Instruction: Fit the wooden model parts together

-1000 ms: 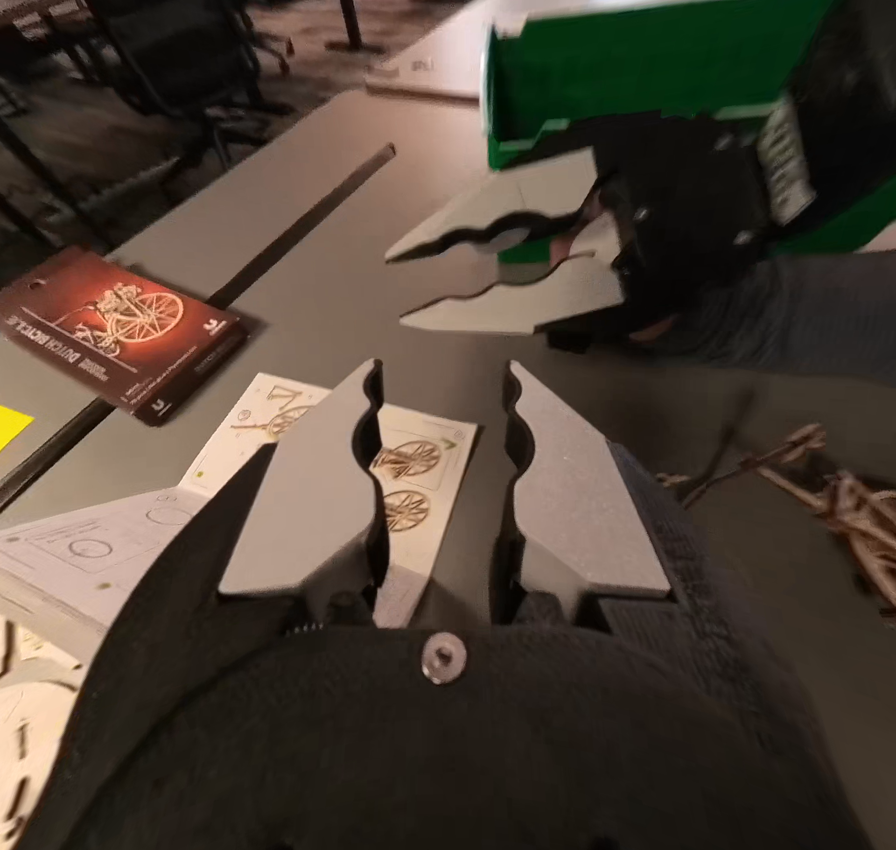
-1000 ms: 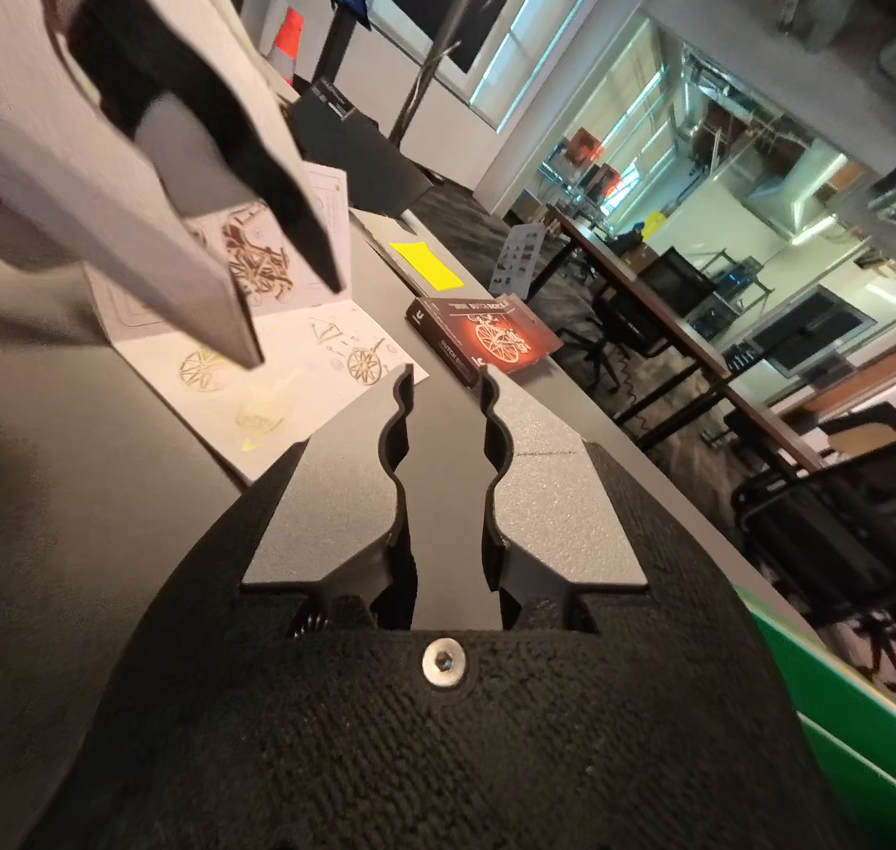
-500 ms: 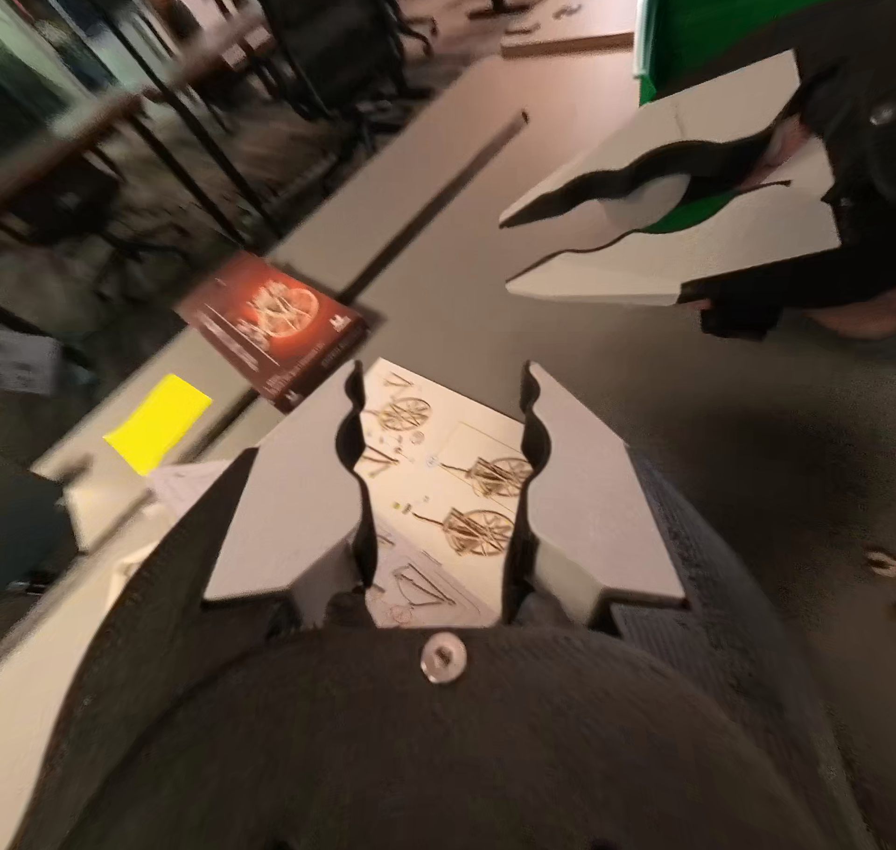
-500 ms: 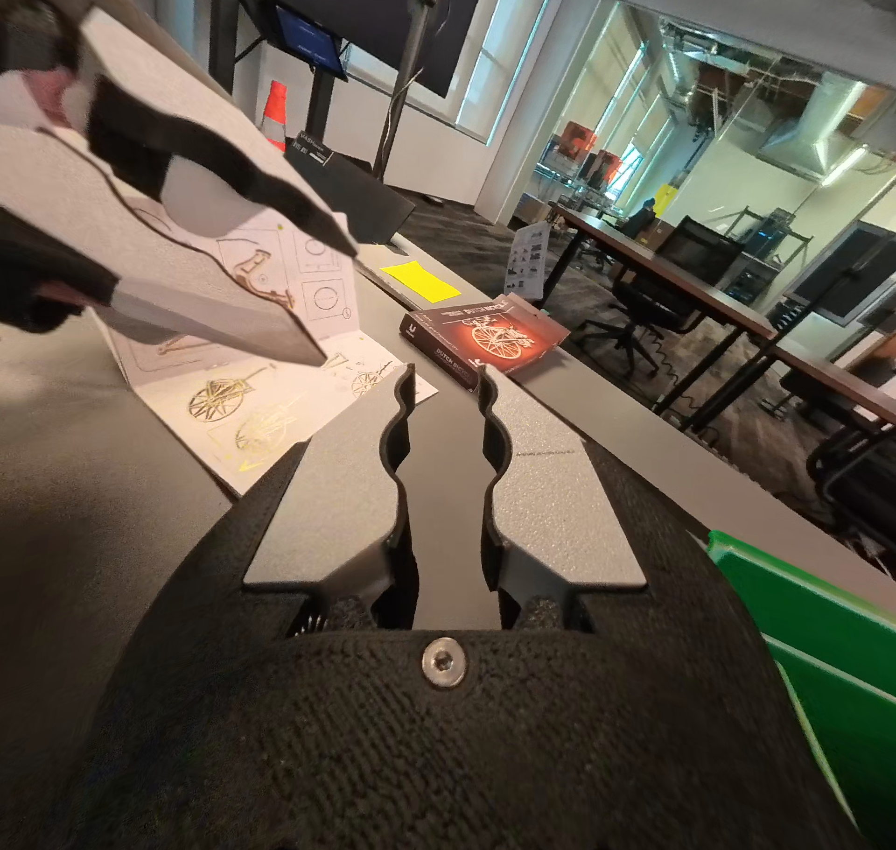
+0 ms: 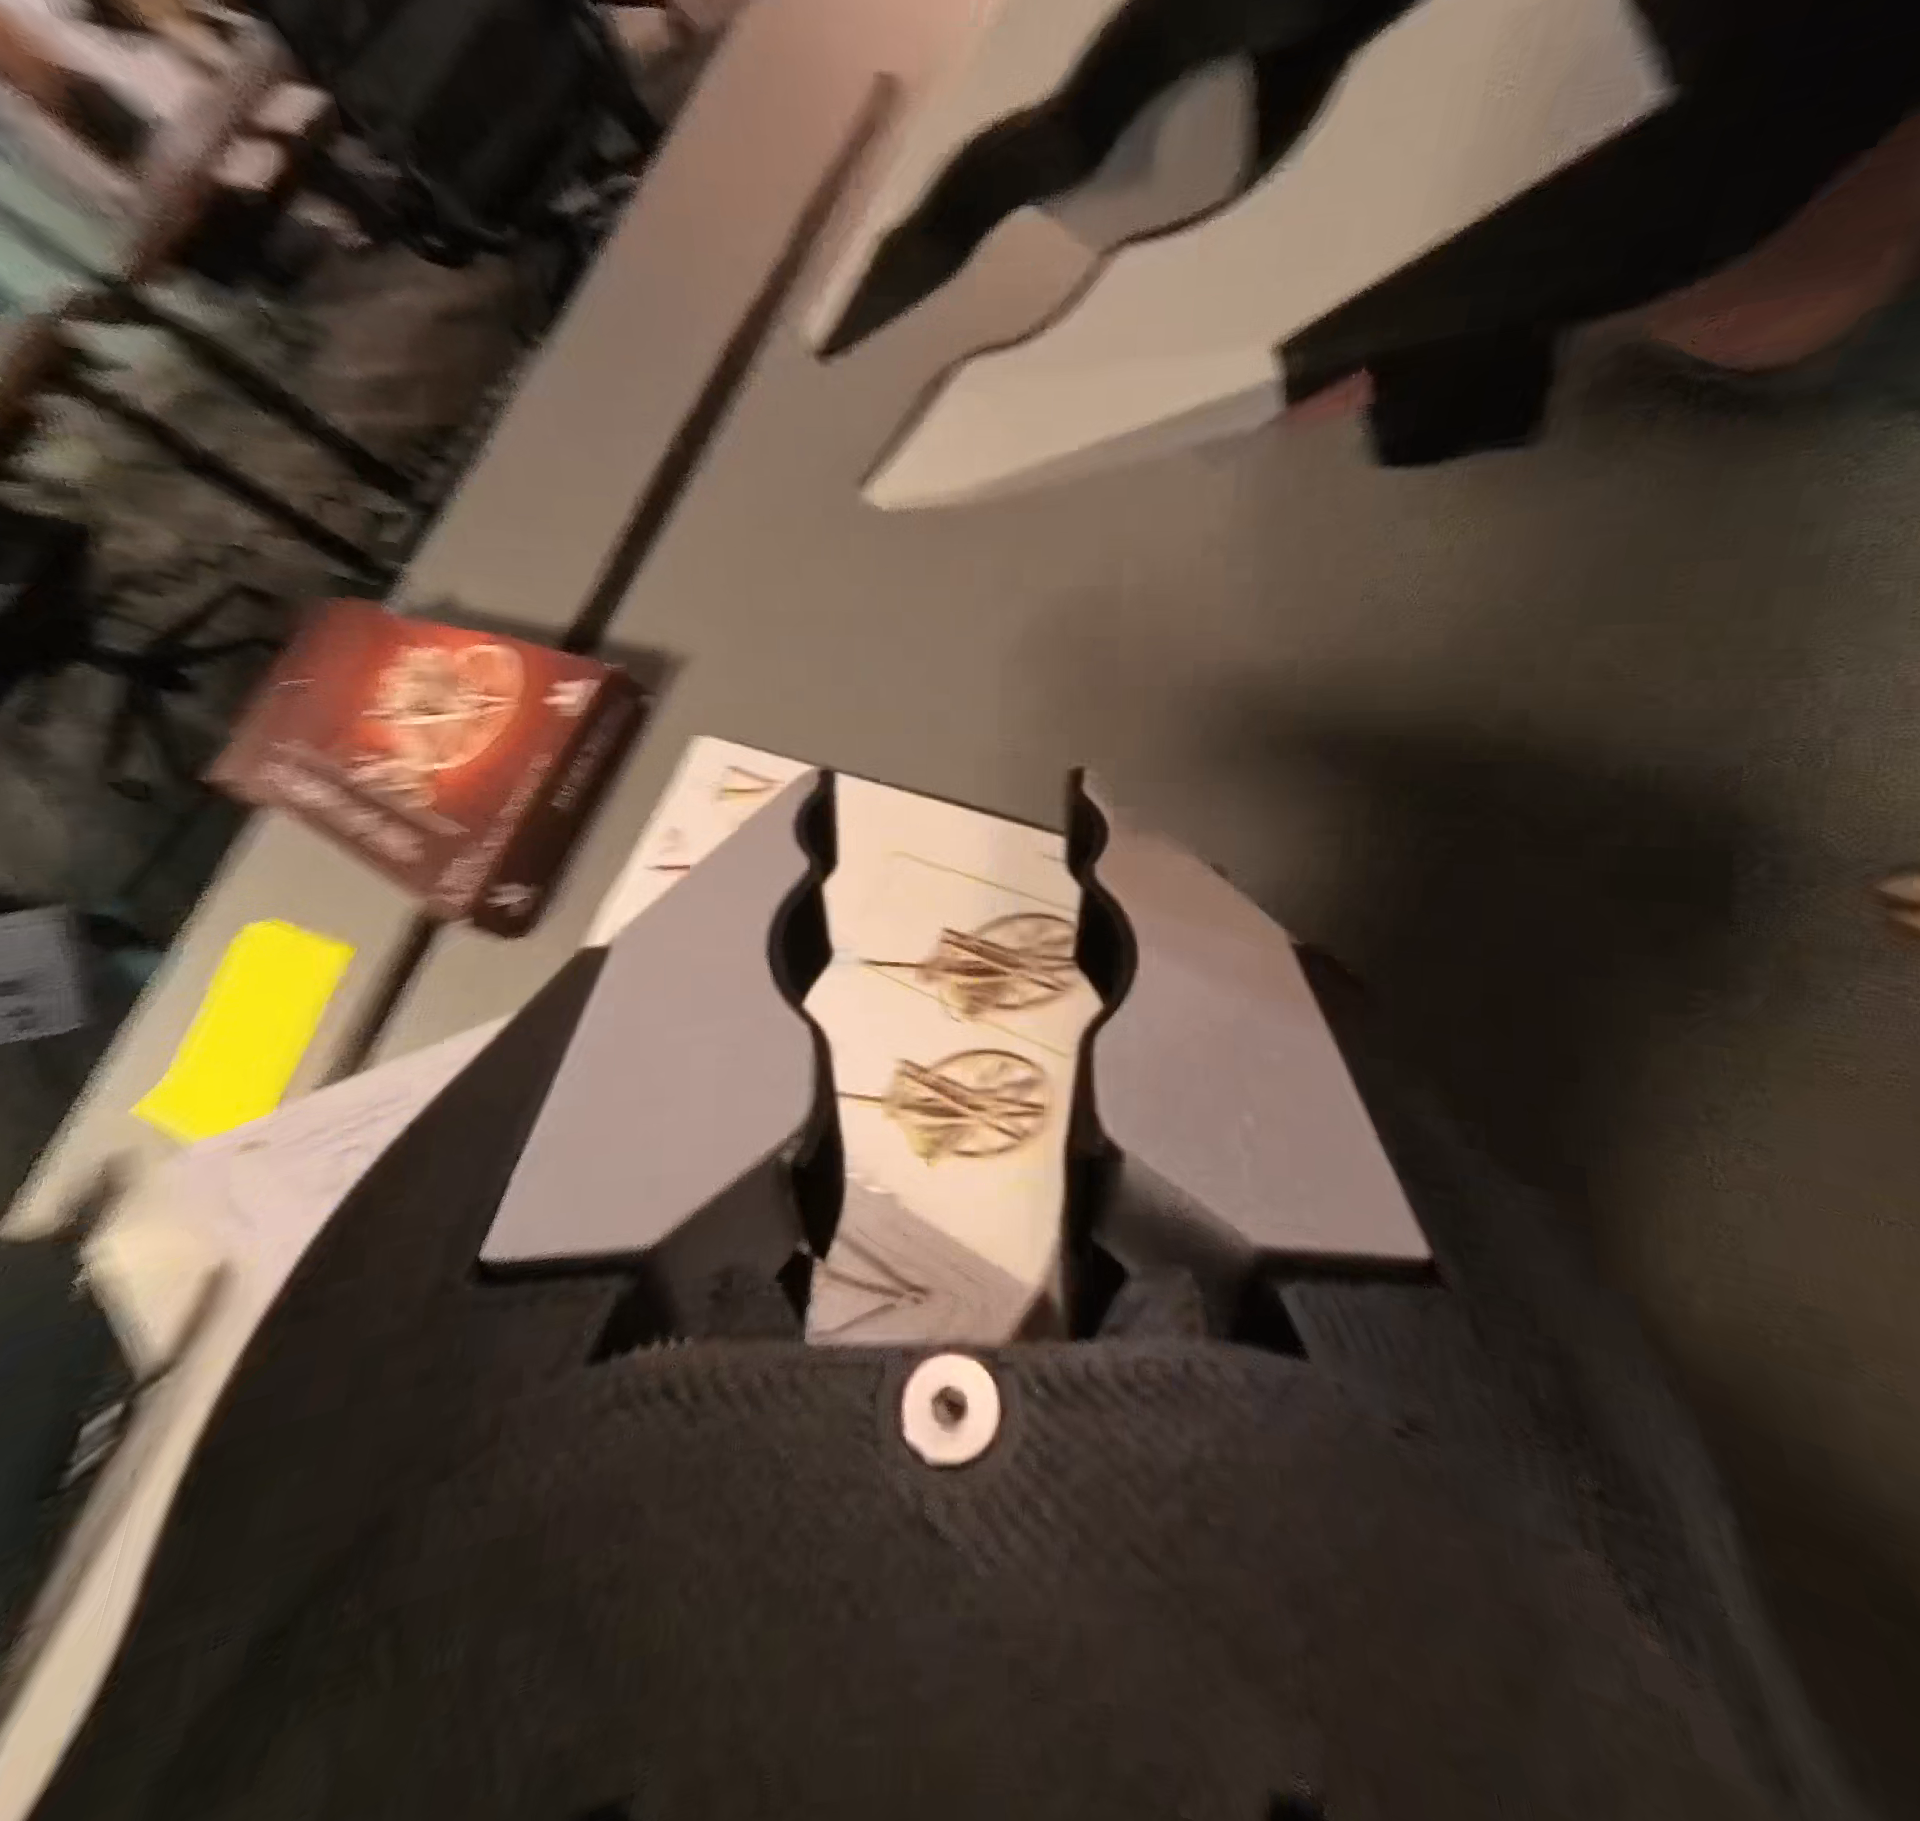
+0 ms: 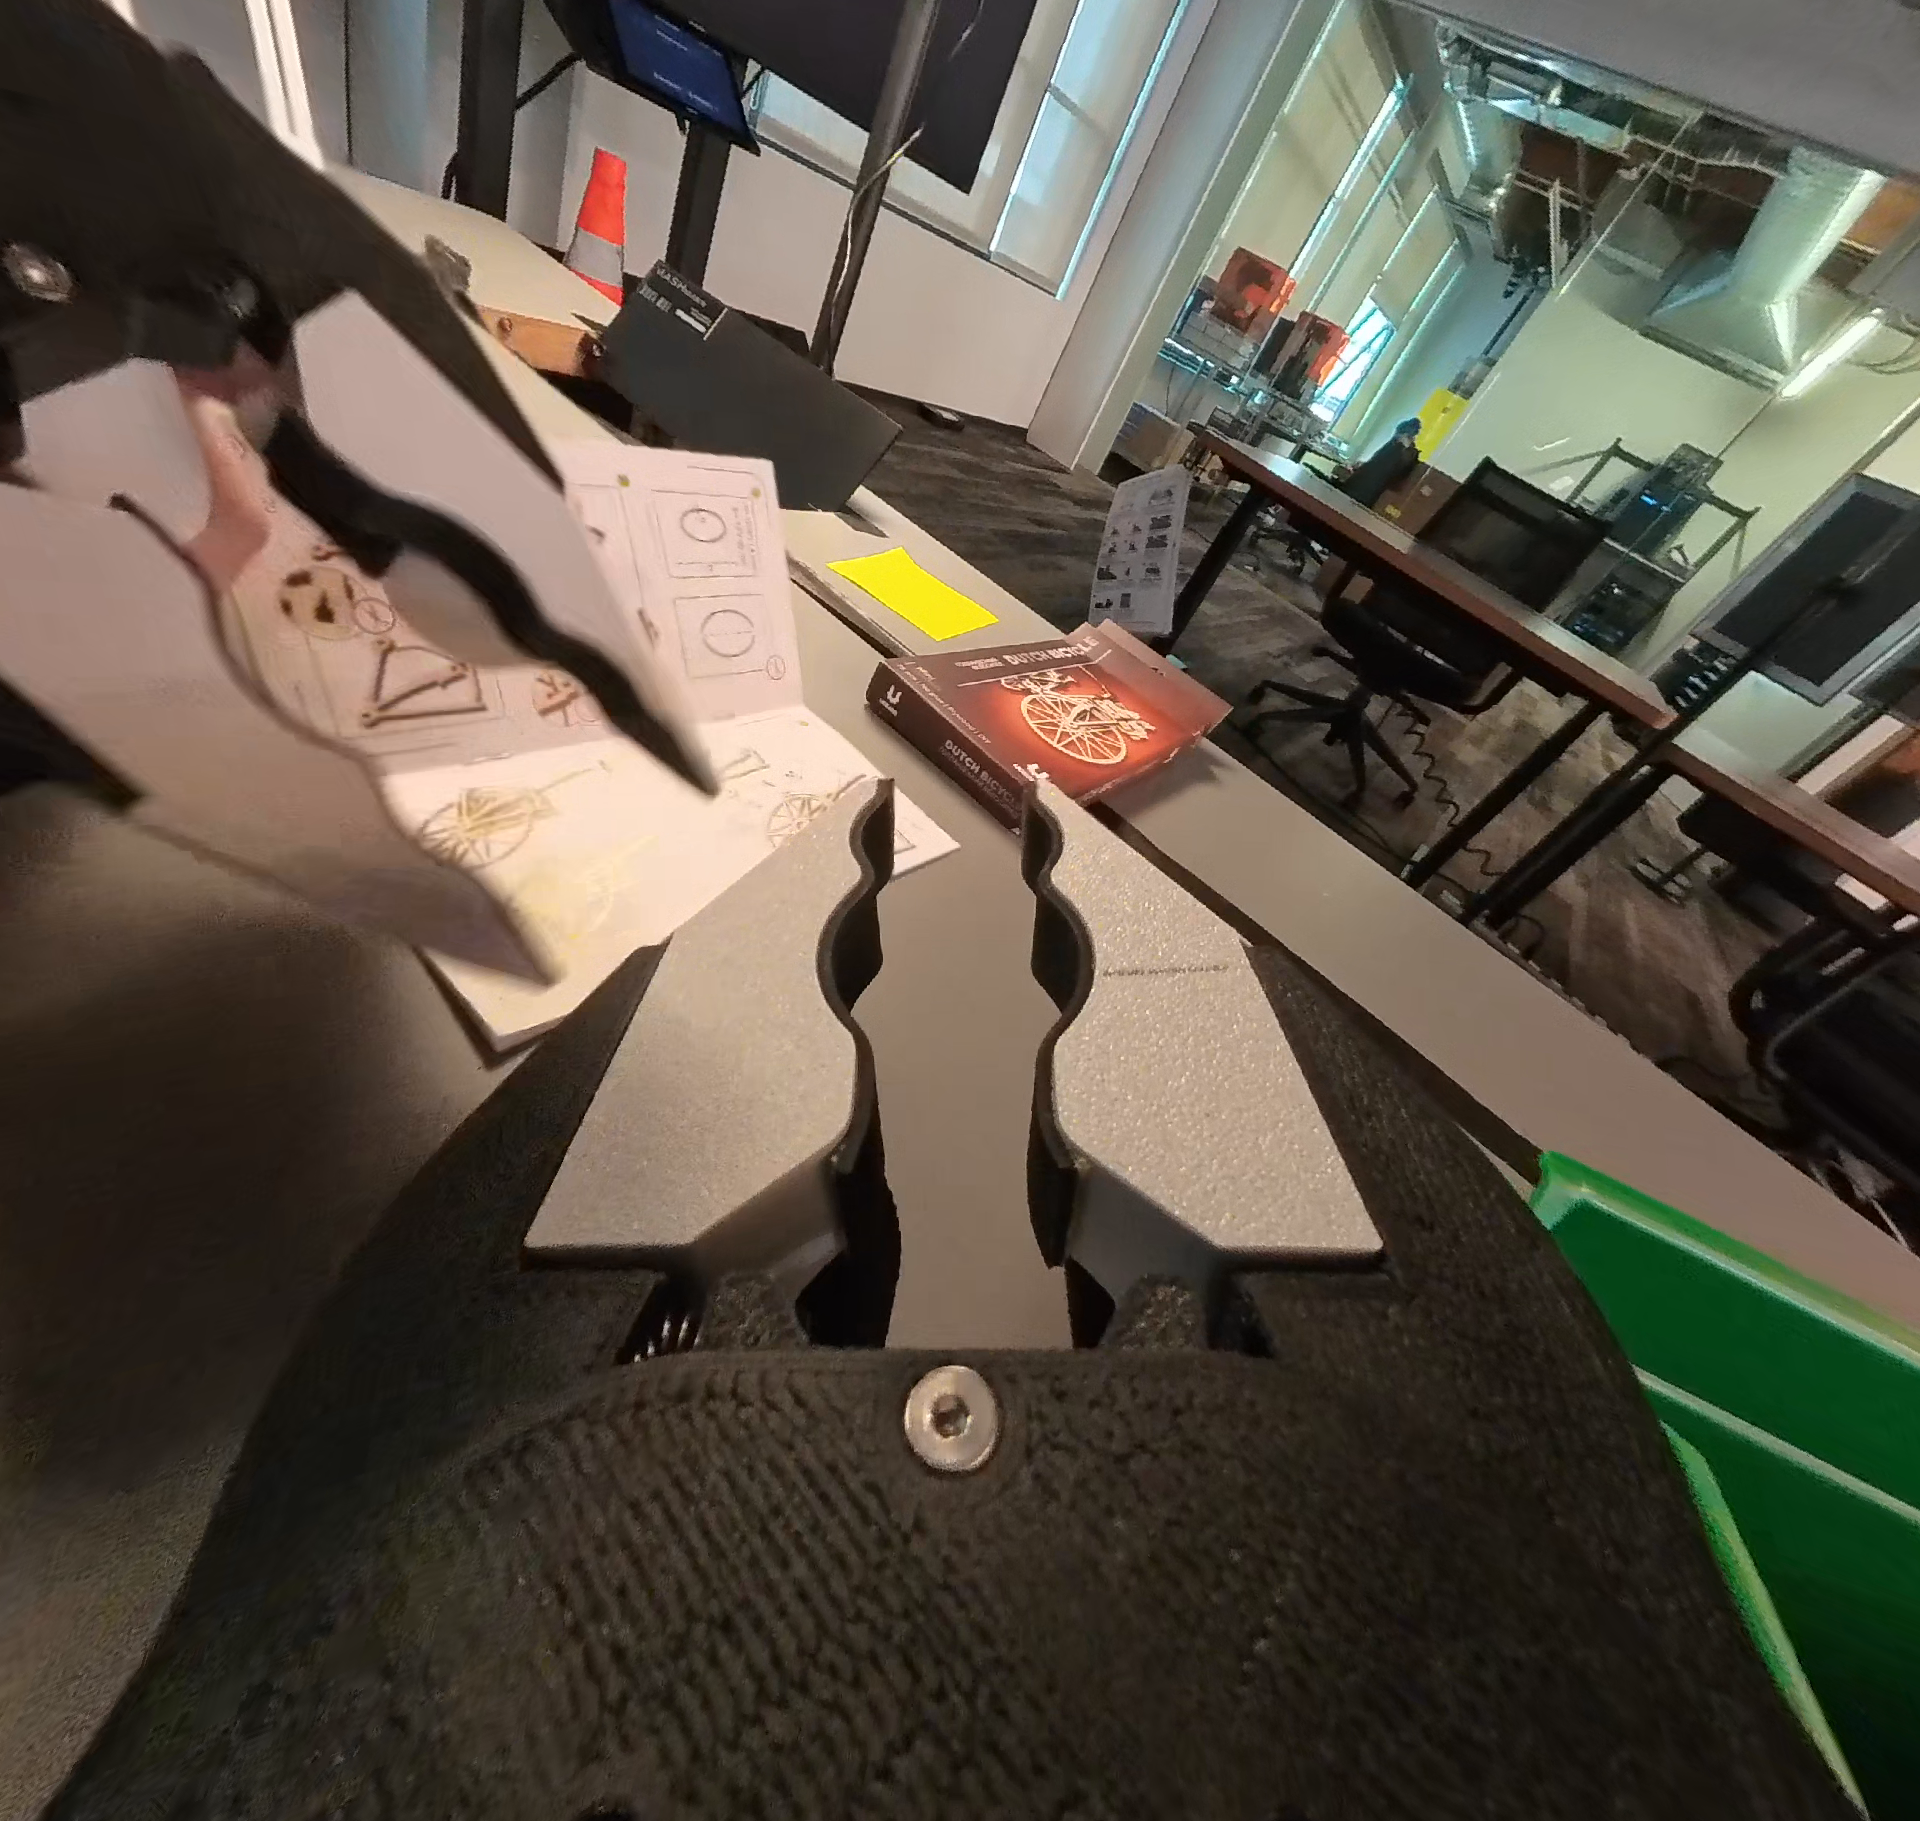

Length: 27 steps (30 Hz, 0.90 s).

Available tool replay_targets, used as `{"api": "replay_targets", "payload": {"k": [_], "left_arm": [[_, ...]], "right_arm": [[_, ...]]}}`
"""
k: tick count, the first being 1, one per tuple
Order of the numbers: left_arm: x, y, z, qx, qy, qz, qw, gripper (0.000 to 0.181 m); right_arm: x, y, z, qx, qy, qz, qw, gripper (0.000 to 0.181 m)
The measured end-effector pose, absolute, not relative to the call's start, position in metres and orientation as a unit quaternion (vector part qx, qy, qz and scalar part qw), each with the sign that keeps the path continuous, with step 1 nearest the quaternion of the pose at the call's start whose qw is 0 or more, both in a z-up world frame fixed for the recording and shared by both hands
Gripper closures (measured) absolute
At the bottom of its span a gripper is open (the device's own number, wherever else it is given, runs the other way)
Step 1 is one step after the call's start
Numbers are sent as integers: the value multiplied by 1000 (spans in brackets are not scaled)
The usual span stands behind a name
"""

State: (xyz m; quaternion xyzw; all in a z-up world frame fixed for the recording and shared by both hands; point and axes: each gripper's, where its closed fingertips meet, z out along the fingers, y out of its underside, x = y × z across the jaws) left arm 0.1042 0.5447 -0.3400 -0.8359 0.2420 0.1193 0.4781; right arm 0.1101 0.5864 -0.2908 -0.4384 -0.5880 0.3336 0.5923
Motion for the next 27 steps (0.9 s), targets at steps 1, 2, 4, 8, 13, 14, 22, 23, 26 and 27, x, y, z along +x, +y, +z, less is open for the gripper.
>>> {"api": "replay_targets", "payload": {"k": [1,2,4,8,13,14,22,23,26,27], "left_arm": [[115,539,-348,-842,265,65,465,132],[122,531,-358,-850,279,21,446,130],[120,521,-373,-866,276,-22,416,123],[118,514,-377,-867,260,-76,417,133],[116,512,-379,-874,243,-107,407,142],[116,512,-379,-874,241,-106,407,144],[113,513,-376,-876,219,-134,407,158],[113,513,-376,-877,215,-141,407,160],[114,512,-374,-876,209,-158,405,167],[115,511,-374,-876,210,-162,403,170]], "right_arm": [[110,586,-291,-438,-589,334,592,159],[110,586,-291,-437,-590,333,592,159],[109,584,-292,-435,-594,331,590,160],[109,582,-293,-431,-600,329,588,160],[108,582,-294,-430,-602,328,587,160],[108,581,-294,-429,-604,328,586,160],[107,577,-296,-423,-613,325,583,160],[107,577,-296,-421,-614,326,583,160],[107,569,-297,-406,-627,335,575,161],[106,564,-299,-397,-635,338,569,162]]}}
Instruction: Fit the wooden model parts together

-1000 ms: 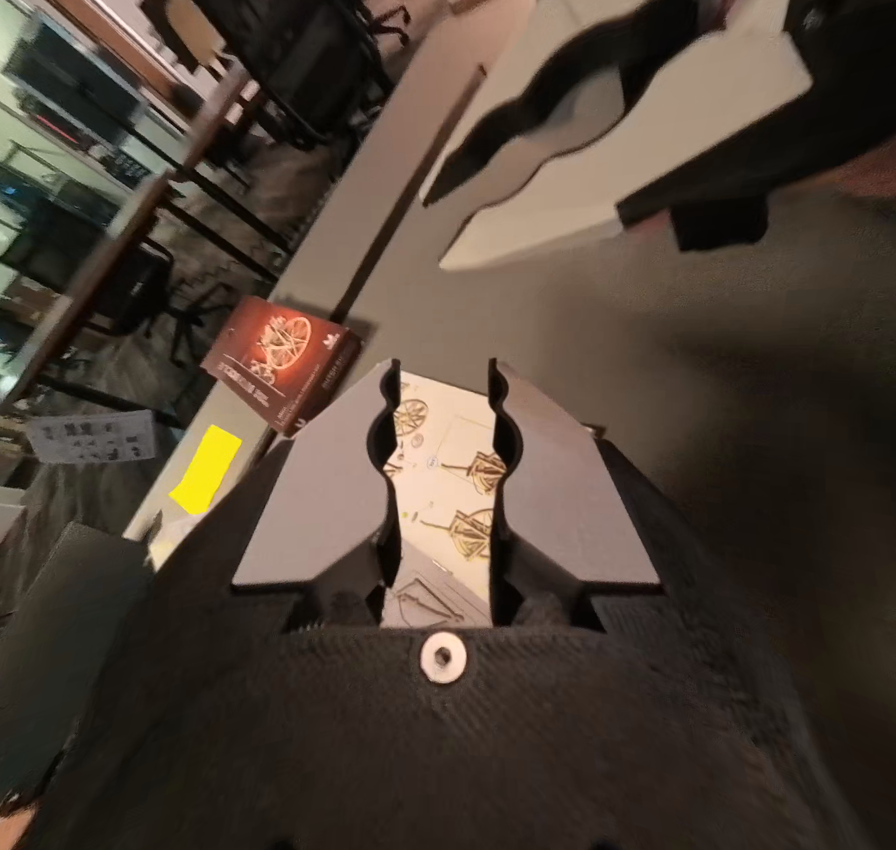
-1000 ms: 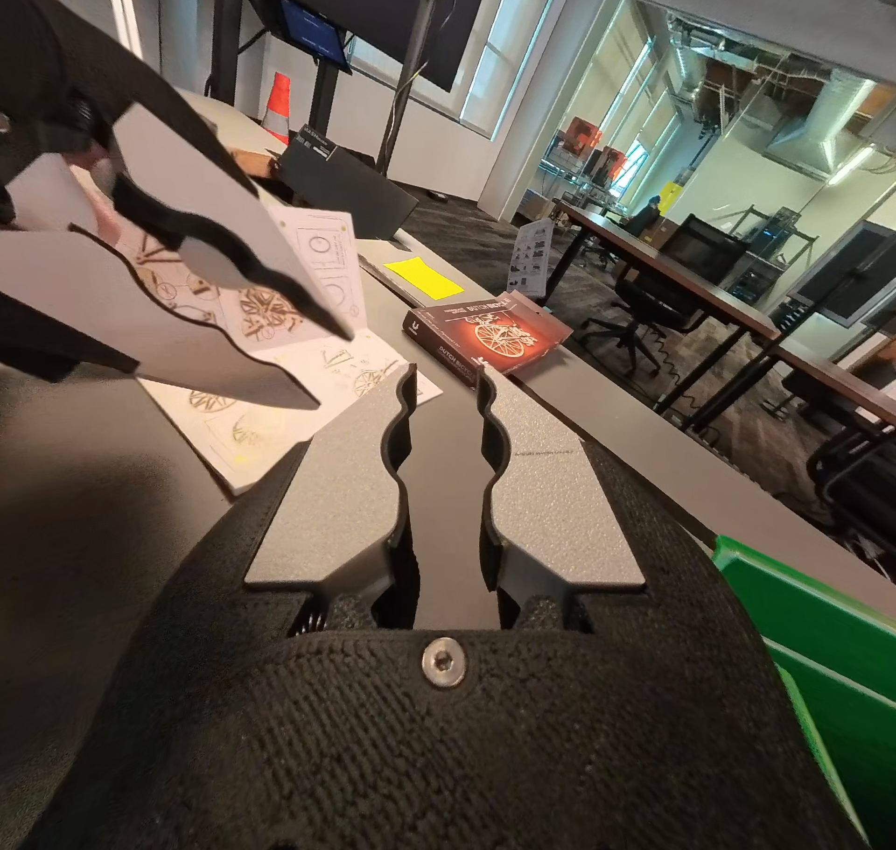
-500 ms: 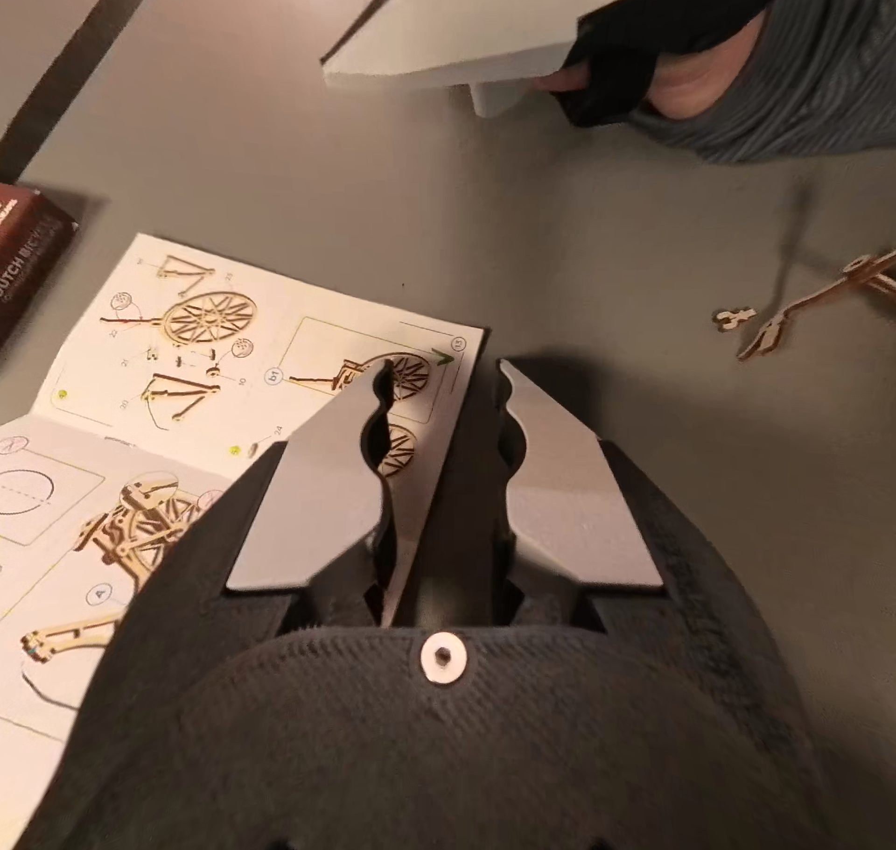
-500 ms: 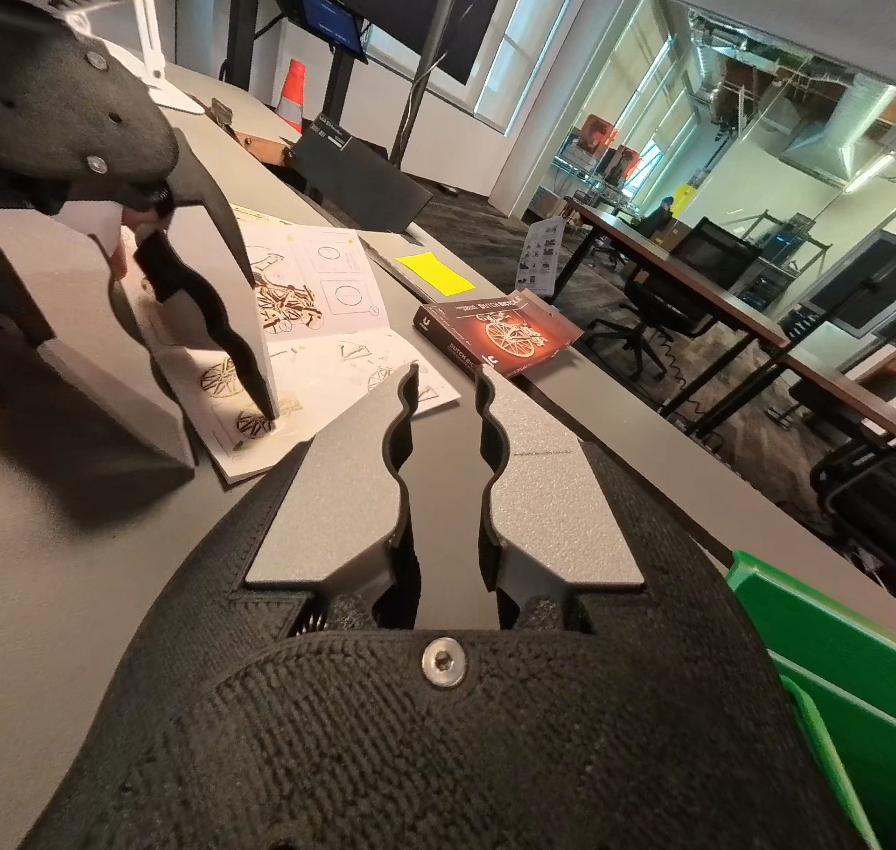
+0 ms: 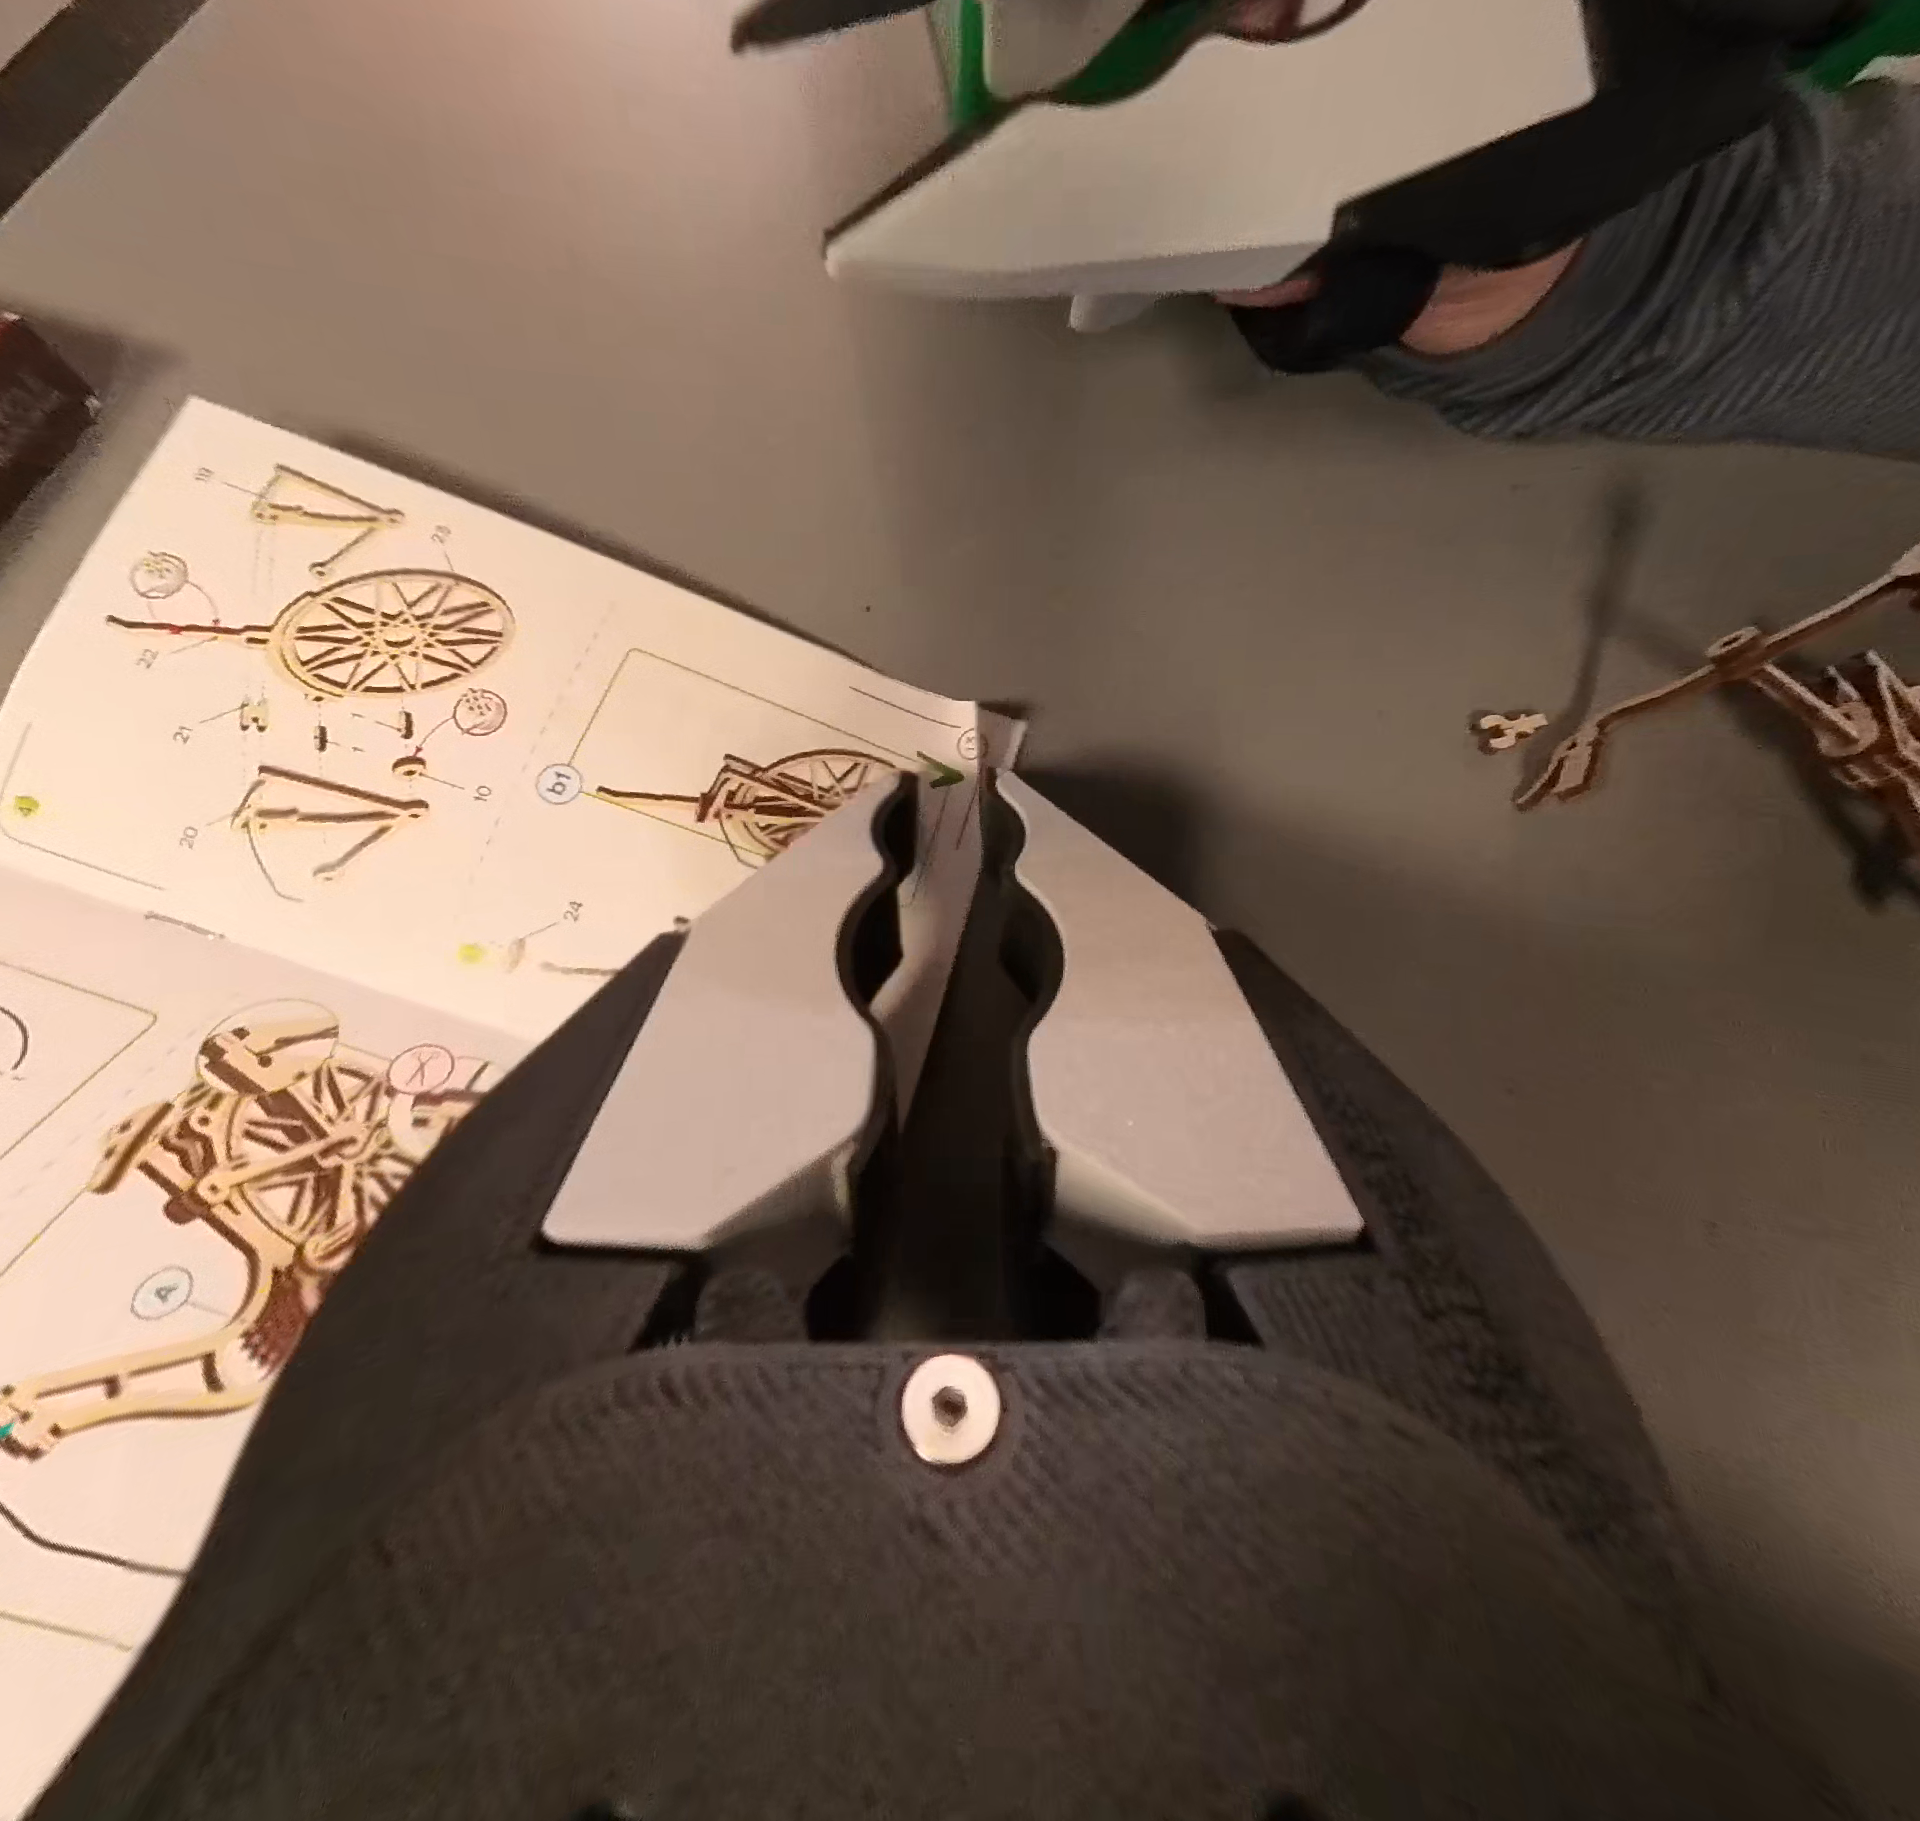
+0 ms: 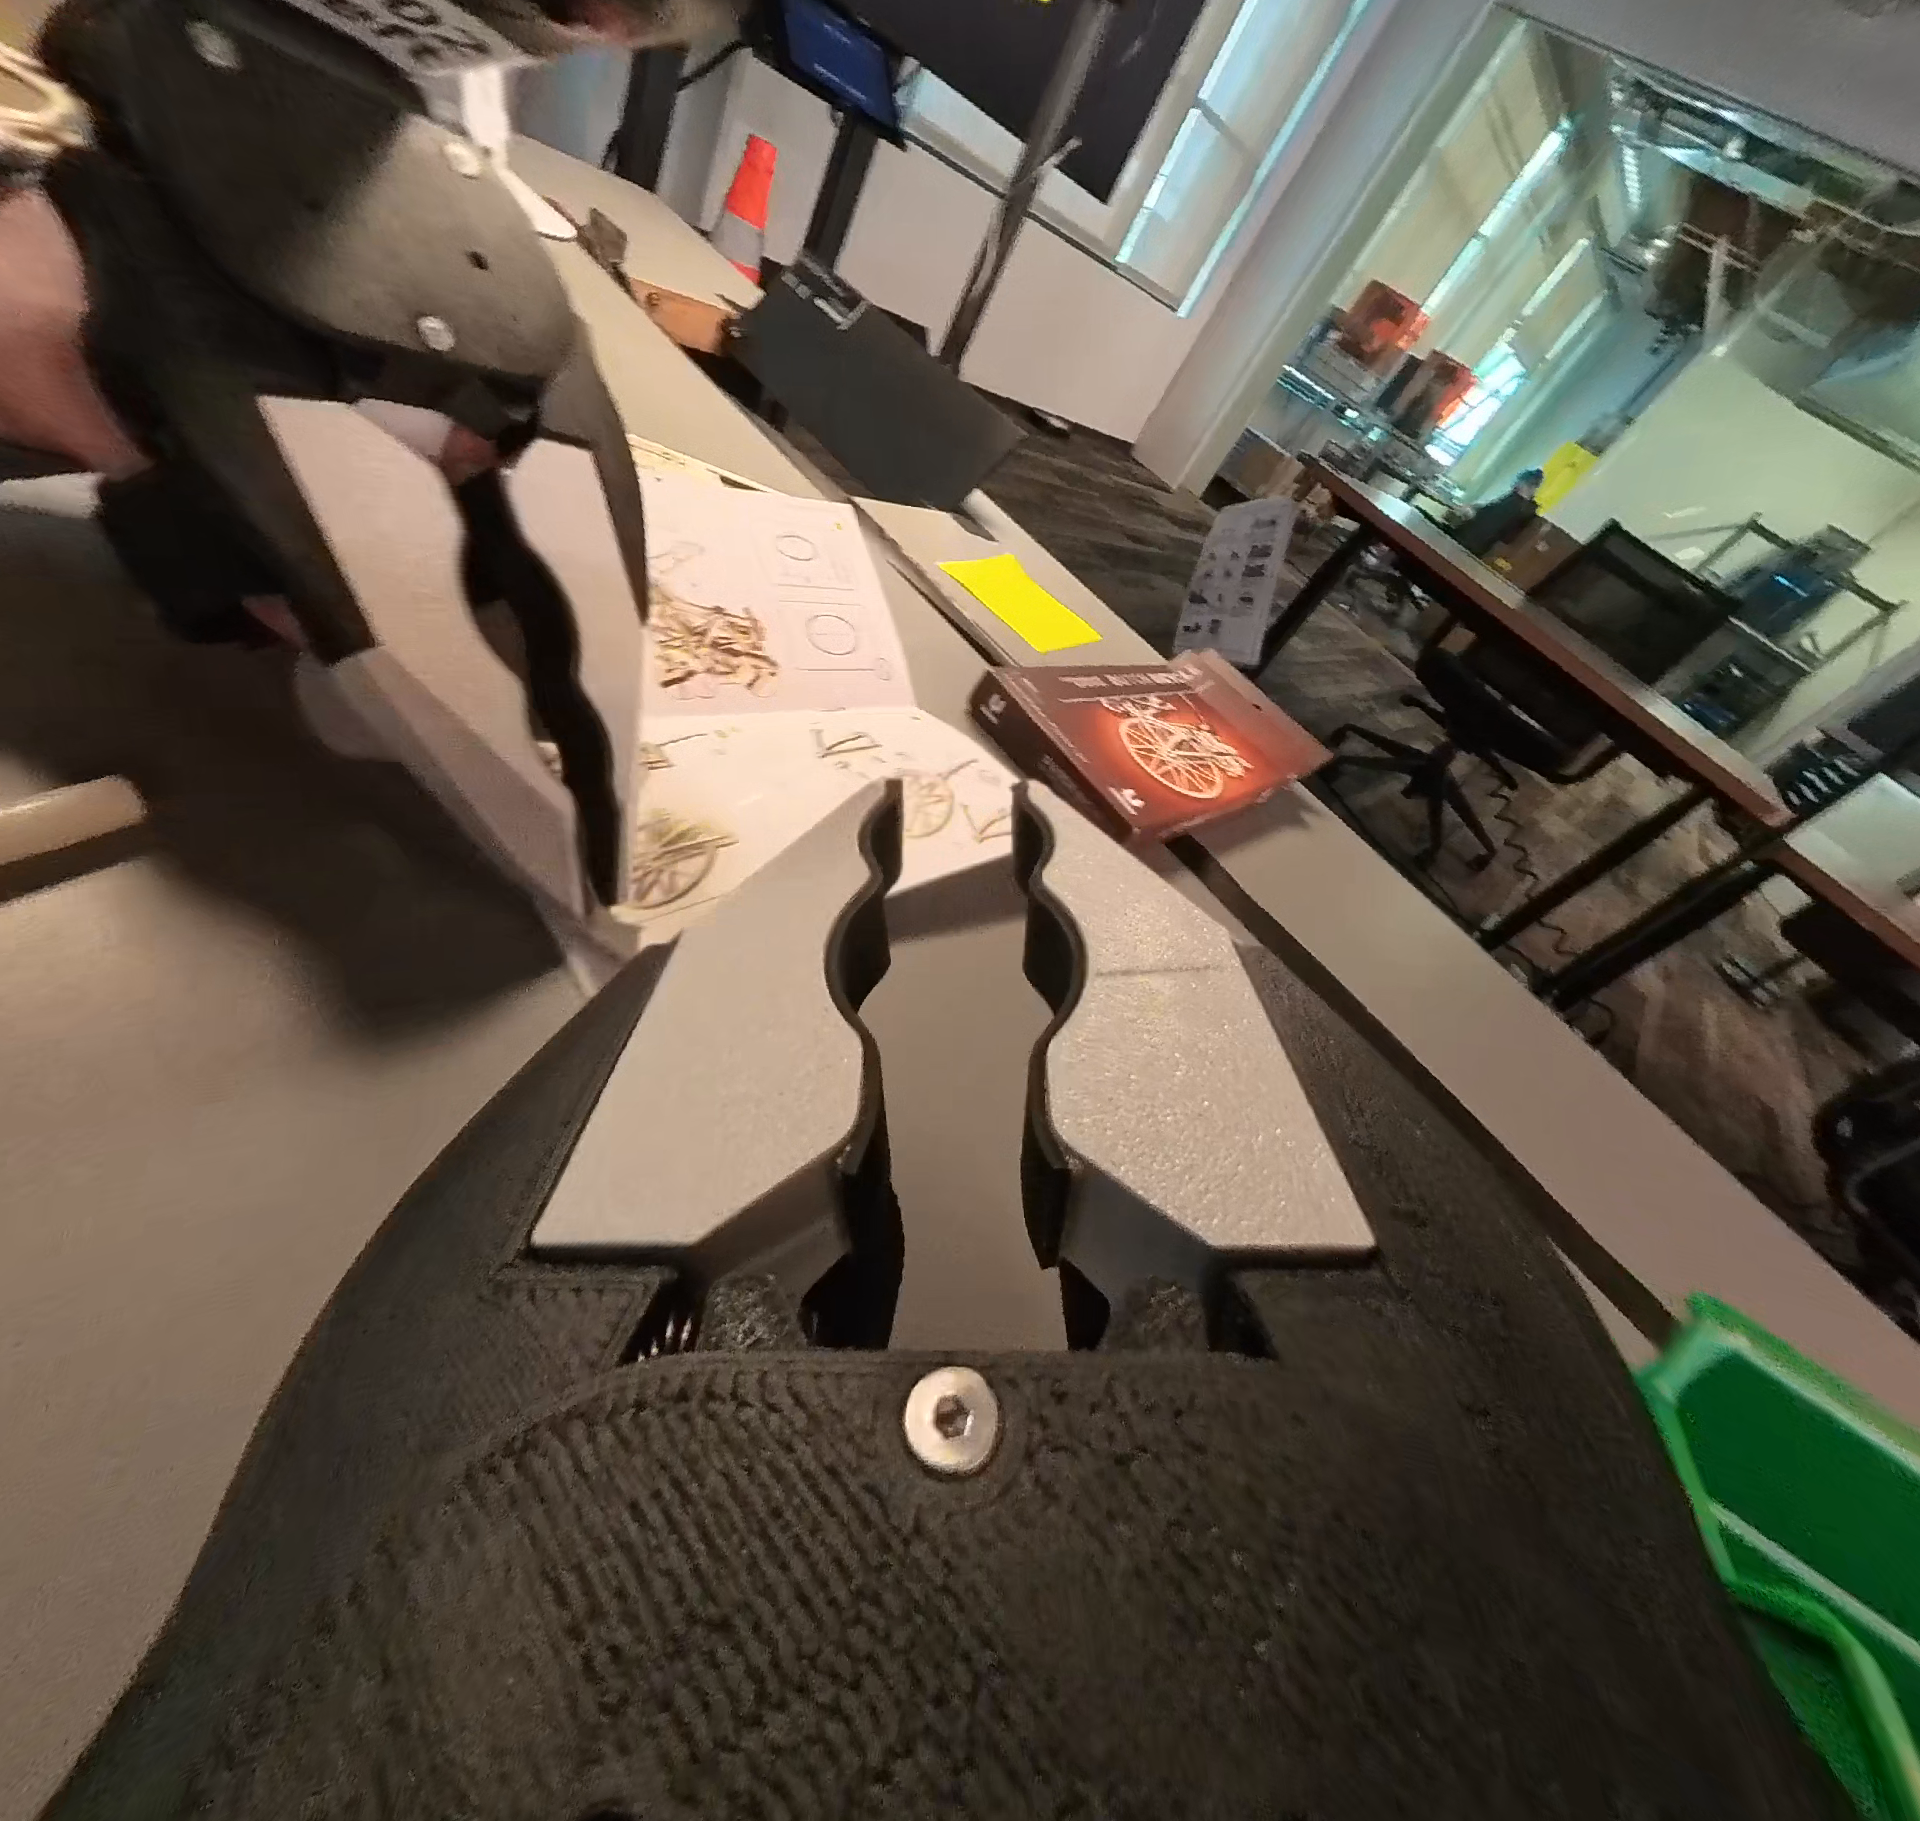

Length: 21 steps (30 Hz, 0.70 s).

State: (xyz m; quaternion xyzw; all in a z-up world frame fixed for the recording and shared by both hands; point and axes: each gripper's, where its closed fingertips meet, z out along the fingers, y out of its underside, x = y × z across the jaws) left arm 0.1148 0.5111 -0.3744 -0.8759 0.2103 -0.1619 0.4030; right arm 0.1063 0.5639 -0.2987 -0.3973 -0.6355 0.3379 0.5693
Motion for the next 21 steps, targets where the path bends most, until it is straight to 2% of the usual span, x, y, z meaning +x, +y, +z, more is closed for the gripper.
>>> {"api": "replay_targets", "payload": {"k": [2,7,10,16,21], "left_arm": [[117,509,-375,-875,220,-166,399,181],[115,510,-375,-877,218,-155,400,181],[109,514,-364,-865,202,-139,438,181],[93,514,-332,-823,137,-164,526,181],[91,511,-323,-806,116,-202,545,181]], "right_arm": [[106,556,-302,-382,-652,337,562,165],[104,543,-311,-347,-688,313,556,178],[105,535,-314,-329,-704,308,549,181],[101,514,-334,-292,-759,292,503,181],[91,508,-333,-282,-760,278,515,181]]}}
